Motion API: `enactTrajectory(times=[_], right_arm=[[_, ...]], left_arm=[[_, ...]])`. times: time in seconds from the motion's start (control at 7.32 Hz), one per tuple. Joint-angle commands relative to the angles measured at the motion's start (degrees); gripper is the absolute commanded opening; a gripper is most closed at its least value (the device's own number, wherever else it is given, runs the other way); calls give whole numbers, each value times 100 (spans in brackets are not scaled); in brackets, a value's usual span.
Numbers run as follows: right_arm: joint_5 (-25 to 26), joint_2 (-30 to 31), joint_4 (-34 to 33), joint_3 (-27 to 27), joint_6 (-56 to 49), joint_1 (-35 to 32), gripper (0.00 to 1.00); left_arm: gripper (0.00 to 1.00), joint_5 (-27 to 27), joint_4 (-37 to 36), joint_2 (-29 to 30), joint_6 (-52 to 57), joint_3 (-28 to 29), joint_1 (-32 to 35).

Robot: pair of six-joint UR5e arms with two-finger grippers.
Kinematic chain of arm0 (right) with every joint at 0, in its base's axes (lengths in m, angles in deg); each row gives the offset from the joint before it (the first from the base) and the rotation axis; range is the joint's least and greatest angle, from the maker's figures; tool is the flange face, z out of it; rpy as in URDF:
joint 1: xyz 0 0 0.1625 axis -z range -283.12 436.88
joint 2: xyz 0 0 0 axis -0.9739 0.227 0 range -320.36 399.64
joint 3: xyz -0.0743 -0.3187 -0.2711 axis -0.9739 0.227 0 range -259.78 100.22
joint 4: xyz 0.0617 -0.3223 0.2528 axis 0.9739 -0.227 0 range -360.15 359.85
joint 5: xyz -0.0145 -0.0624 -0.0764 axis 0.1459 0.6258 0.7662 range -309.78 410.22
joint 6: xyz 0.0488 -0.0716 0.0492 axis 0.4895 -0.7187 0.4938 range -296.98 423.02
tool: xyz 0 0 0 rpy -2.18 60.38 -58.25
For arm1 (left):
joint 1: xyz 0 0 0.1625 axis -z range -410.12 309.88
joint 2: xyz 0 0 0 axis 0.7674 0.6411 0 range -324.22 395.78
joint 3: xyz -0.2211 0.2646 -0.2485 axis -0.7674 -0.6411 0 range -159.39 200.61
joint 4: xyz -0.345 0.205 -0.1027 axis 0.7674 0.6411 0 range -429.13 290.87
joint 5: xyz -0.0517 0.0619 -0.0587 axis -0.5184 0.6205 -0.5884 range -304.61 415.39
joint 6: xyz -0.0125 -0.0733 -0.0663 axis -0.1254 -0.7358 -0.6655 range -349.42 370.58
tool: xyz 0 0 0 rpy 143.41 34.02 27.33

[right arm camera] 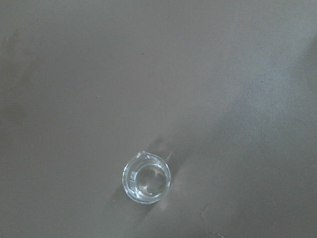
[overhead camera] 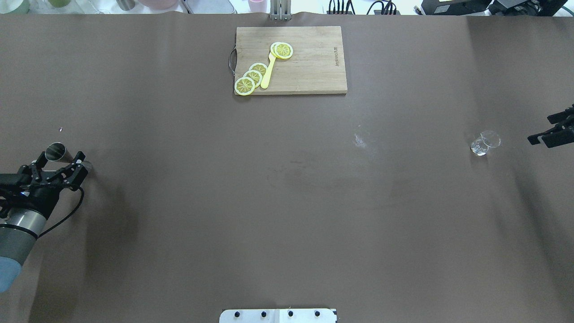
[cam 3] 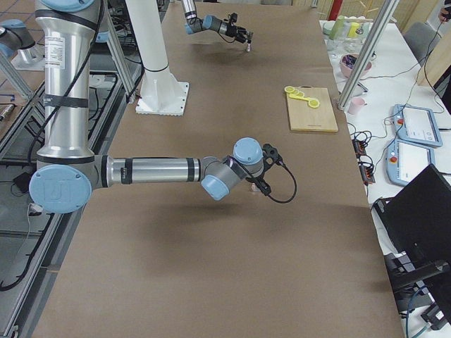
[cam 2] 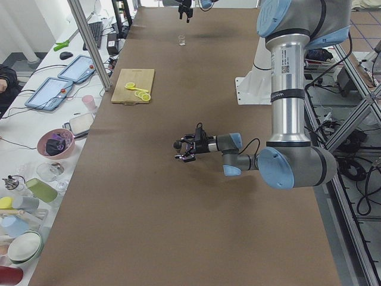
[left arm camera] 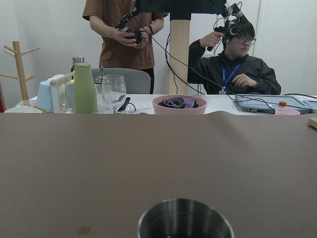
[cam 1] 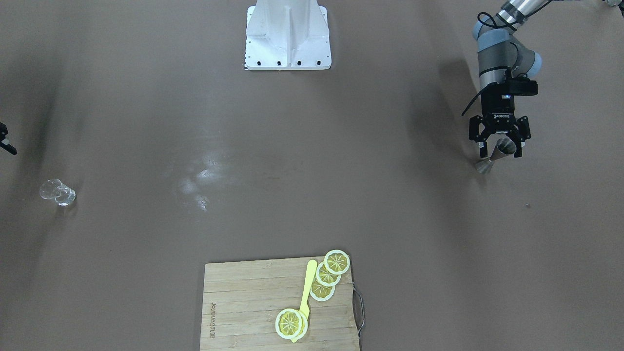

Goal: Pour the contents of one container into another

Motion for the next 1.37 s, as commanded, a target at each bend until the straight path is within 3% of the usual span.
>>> enactTrajectory(times=[0.0,0.41,1.23], right_arm=[[266,-10,1316,462,753,324,100],[1100,-123,2059,613,1081,860,100],[1496,-185,3007,1175,1651,1273,100]], left_arm=[[96,2,-1,65,-160,181,-55],[93,2,-44,74,-161,199,-82],[58,11,-150,180,-117,199,-82]])
